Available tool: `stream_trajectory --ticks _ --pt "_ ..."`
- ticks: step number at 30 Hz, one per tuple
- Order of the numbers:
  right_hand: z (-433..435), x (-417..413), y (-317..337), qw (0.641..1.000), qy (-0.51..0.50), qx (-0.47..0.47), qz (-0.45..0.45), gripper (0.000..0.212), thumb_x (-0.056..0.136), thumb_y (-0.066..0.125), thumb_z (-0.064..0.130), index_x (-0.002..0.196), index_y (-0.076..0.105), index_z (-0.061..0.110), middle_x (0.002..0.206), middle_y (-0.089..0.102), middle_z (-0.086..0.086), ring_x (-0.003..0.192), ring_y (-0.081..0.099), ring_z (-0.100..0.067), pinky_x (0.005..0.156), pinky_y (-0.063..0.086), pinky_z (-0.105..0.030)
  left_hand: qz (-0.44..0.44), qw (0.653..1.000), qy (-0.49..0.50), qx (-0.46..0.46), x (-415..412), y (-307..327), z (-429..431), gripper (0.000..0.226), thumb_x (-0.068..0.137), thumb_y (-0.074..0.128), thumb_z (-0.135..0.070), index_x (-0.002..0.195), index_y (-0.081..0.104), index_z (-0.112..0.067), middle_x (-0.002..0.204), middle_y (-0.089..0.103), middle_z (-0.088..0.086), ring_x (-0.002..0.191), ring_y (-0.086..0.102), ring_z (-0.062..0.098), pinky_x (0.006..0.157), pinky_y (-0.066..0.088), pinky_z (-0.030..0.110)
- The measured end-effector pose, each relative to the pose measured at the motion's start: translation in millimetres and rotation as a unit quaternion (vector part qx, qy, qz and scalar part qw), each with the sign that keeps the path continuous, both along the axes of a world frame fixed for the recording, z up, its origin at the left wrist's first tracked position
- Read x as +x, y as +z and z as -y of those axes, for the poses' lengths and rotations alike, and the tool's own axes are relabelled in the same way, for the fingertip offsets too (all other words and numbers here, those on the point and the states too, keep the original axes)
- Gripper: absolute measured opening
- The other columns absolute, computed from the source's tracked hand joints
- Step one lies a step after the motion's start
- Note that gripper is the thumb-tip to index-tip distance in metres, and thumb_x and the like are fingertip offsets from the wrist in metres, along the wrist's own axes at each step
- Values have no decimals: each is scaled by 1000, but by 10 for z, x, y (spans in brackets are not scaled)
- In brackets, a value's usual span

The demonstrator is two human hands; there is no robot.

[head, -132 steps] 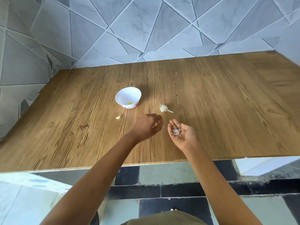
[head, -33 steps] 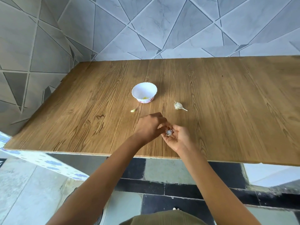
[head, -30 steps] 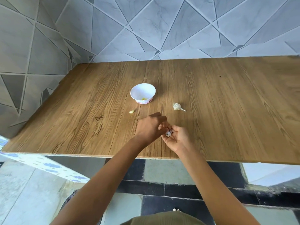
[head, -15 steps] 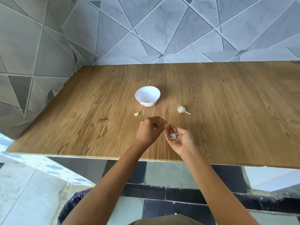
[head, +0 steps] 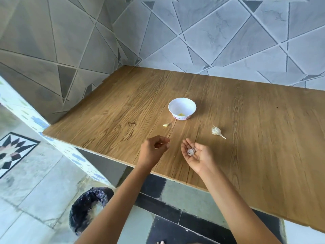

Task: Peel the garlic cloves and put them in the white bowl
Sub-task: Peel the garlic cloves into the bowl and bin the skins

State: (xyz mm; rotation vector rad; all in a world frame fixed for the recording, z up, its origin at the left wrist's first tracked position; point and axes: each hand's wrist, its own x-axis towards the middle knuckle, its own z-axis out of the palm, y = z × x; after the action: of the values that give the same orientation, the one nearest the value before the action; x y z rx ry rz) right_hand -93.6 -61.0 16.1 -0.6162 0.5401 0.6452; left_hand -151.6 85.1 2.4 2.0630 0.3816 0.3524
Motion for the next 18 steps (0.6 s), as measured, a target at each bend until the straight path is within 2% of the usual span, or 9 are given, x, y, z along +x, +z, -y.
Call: stream_trajectory --ticks 4,8,11,13,15,18 --pt "-39 63 -5 998 56 -13 0 33 101 29 9 93 59 -3 92 62 -16 85 60 -24 78 50 -31 -7 999 38 6 -68 65 63 14 83 70 -7 95 71 -14 83 65 -13 68 58 -12 66 43 3" --pt "-288 4 -27 992 124 -20 -5 34 101 29 11 95 60 -2 94 63 -16 87 61 -24 80 50 -32 -12 994 111 -15 -294 91 -52 15 84 69 -8 97 70 -14 86 65 -13 70 59 -8 67 44 3" --pt "-639 -186 -50 981 193 -17 -8 34 101 30 11 94 60 -2 92 64 -16 86 61 -23 80 51 -32 -9 984 178 -29 -610 48 -297 15 83 70 -7 93 71 -17 85 68 -10 69 61 -9 72 48 8" --pt "-884 -338 -55 972 236 -5 -4 34 101 29 10 92 59 -2 90 62 -15 83 61 -23 76 53 -29 -16 972 228 -51 -827 2 -479 15 83 70 -5 91 71 -18 88 71 -5 73 64 -1 75 52 17" --pt "-1169 -518 -73 962 274 -2 0 33 101 29 10 91 58 -2 87 62 -14 80 60 -22 70 55 -27 -19 962 266 -59 -1078 -54 -684 17 84 67 -2 92 72 -16 89 72 -2 72 63 0 72 51 15" --pt "-1602 -782 -124 947 321 5 3 33 101 29 10 92 58 -3 86 62 -14 81 60 -22 77 51 -29 -15 947 311 -80 -1397 -130 -981 17 84 67 -2 92 72 -16 85 71 -7 67 61 -7 63 46 8"
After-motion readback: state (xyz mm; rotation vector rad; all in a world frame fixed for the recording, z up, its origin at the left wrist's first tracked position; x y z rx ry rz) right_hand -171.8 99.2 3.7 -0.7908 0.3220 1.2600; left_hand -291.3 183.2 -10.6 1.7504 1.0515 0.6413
